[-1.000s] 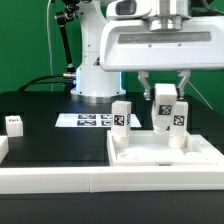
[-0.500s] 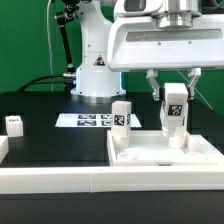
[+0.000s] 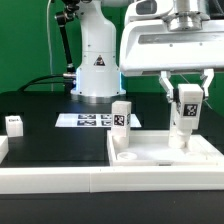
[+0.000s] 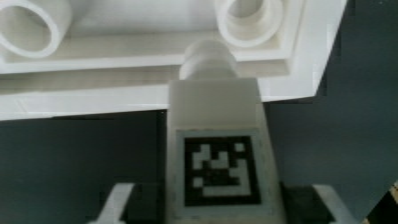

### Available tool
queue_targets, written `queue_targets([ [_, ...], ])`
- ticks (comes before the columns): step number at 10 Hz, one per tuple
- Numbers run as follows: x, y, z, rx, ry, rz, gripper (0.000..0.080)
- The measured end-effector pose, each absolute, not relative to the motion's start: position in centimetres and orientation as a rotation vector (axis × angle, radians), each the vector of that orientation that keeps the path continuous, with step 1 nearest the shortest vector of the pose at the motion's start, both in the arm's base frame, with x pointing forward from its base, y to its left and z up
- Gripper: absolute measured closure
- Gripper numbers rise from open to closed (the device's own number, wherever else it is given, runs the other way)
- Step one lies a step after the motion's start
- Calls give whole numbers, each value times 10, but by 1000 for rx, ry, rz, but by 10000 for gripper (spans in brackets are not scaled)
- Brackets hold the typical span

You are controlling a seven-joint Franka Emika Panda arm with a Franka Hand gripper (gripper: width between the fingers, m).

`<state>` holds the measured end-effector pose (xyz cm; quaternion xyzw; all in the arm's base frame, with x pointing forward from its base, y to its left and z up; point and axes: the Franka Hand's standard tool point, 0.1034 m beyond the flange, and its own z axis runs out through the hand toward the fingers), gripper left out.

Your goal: Assemble square table

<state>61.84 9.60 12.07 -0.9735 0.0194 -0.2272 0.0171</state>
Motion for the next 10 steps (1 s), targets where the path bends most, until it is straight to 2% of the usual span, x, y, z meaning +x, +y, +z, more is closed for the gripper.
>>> queue_targets([
  [4,615,104,114,-3023,47,-716,509],
  [5,618,105,116,-3000,45,-815,509],
  [10,612,118,102,-2986,14,-874,509],
])
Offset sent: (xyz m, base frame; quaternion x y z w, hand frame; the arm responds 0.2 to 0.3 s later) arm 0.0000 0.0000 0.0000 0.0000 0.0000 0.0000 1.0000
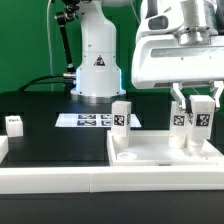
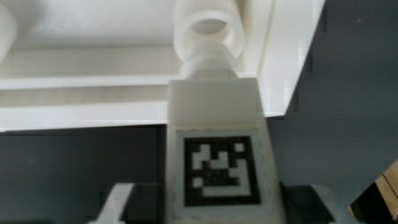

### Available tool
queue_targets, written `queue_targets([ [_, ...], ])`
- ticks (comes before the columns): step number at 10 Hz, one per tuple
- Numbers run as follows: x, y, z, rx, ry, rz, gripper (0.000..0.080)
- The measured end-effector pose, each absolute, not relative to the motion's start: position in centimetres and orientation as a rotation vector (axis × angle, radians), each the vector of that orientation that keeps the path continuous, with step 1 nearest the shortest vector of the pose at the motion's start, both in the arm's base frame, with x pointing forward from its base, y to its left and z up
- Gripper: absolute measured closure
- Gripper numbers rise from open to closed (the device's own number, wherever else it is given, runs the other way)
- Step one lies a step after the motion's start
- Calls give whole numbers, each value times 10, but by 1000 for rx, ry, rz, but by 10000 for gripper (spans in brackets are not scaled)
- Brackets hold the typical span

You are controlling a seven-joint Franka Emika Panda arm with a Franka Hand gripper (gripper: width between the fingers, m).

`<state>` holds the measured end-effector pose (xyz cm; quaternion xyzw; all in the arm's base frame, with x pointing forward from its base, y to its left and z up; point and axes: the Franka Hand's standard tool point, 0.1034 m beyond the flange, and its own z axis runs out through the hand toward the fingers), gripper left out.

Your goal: Assemble square table

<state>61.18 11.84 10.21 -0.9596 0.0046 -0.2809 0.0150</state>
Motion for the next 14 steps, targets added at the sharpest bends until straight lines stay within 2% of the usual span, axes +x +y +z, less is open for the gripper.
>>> queue_targets([
  [14,605,120,79,-3014,-73,-864,509],
])
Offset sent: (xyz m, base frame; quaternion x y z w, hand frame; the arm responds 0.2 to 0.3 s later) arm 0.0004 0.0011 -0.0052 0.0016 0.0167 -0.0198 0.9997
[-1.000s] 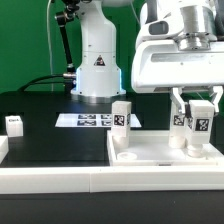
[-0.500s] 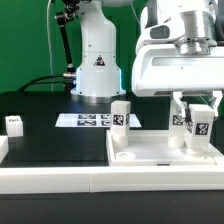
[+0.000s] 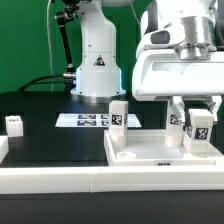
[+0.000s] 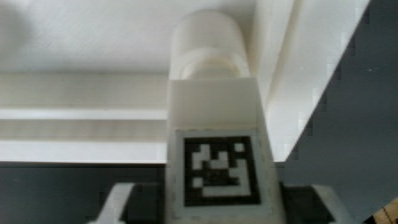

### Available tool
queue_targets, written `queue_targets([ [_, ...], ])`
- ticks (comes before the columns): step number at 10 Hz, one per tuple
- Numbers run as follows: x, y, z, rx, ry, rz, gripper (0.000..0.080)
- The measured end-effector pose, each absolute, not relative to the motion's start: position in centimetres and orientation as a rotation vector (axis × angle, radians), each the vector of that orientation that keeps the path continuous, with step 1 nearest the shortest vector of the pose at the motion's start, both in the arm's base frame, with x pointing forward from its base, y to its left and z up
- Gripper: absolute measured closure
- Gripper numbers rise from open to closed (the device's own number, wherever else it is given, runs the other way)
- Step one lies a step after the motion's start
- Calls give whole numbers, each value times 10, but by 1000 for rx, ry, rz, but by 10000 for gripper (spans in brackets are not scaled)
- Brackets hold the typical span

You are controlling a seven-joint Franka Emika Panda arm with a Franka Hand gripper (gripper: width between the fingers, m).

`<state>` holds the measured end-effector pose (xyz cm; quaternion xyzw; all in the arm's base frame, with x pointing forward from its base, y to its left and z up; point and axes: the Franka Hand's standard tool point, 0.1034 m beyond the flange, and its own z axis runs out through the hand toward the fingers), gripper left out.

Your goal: Assemble square table

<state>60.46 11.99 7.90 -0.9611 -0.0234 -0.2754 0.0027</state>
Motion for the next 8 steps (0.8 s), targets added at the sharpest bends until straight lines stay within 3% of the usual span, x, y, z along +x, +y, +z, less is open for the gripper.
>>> queue_targets([
  [4,606,120,79,-3008,-81,-895,509],
  [5,606,120,79,-3009,-87,-895,288],
  [6,606,120,79,-3009,-92,-895,194],
  [8,606,120,79,-3010,-96,-894,159],
])
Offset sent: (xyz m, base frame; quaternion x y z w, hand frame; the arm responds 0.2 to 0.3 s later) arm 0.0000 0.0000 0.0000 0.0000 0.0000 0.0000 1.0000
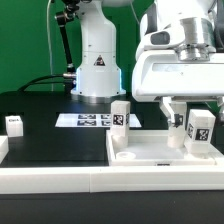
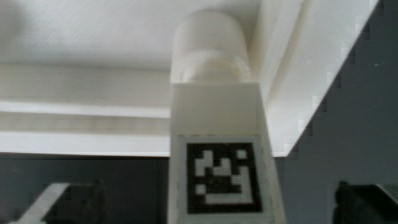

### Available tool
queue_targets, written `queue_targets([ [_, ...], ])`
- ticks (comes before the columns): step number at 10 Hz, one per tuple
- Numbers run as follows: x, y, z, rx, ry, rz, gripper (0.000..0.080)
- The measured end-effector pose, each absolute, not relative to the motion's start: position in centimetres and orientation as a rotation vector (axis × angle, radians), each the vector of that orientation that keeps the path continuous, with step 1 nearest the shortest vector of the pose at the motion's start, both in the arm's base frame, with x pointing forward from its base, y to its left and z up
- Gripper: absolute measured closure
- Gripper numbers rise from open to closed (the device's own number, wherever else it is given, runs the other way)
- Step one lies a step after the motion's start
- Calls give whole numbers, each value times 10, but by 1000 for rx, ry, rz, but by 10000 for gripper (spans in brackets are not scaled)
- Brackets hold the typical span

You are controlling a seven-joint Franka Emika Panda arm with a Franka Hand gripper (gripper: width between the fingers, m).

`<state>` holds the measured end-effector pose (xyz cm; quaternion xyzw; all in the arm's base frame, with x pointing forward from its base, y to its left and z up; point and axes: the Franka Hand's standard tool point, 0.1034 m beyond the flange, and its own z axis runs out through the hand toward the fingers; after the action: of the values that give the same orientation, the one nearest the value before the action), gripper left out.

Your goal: Assemble square table

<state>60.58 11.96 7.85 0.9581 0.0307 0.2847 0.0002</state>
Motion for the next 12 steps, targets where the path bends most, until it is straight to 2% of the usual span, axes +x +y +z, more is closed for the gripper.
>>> queue_targets([
  [2,606,119,79,3008,105,891,152],
  [5,613,113,100,3007,130,887,150],
  [8,611,115,95,3027,133,826,150],
  [12,607,112,81,3133,111,374,150],
])
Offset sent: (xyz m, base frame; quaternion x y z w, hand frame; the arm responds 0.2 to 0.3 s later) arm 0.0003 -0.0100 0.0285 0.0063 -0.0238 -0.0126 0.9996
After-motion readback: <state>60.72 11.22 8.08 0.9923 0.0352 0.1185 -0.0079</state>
